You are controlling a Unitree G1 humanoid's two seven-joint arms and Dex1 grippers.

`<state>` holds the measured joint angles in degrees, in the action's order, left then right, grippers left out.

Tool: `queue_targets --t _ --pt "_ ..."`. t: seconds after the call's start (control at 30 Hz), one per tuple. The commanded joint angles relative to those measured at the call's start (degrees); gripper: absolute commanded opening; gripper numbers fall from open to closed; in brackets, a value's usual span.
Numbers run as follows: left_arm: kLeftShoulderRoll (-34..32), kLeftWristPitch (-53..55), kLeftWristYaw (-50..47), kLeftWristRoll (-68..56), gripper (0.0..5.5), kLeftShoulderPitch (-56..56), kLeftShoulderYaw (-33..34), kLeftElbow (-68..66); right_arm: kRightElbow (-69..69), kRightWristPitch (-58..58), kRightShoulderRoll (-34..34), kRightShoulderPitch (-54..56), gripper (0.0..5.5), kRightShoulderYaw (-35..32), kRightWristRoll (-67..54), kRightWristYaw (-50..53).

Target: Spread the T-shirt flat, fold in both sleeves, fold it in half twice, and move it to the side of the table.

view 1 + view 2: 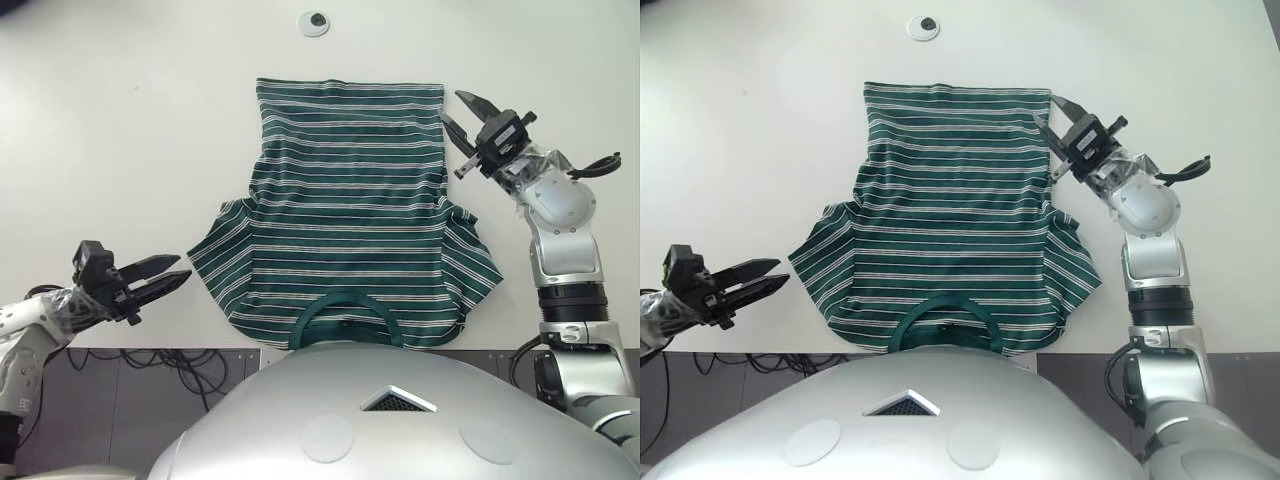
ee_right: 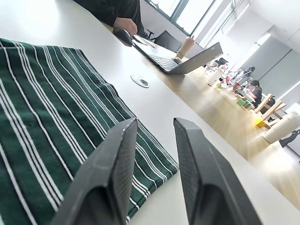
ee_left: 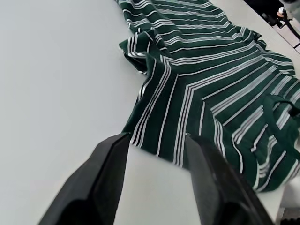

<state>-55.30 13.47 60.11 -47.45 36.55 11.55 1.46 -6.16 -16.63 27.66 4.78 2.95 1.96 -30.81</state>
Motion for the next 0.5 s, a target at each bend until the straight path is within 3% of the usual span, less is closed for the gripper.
queue_targets --t 0.03,0.13,0.5 --pt "2.46 6.89 -5.36 0.91 2.11 -1.77 0.89 3.9 1.57 1.67 0.7 -0.74 1.44 -0.17 -0.4 -0.61" --pt "4.07 11.66 -7.91 0.64 2.11 -3.52 1.32 5.81 1.79 1.94 0.77 -0.97 1.44 -0.29 -0.32 -0.72" --pt "6.2 13.17 -3.92 5.19 0.6 -5.24 5.0 4.94 0.96 1.85 0.61 -0.69 1.44 -0.25 -0.44 -1.03"
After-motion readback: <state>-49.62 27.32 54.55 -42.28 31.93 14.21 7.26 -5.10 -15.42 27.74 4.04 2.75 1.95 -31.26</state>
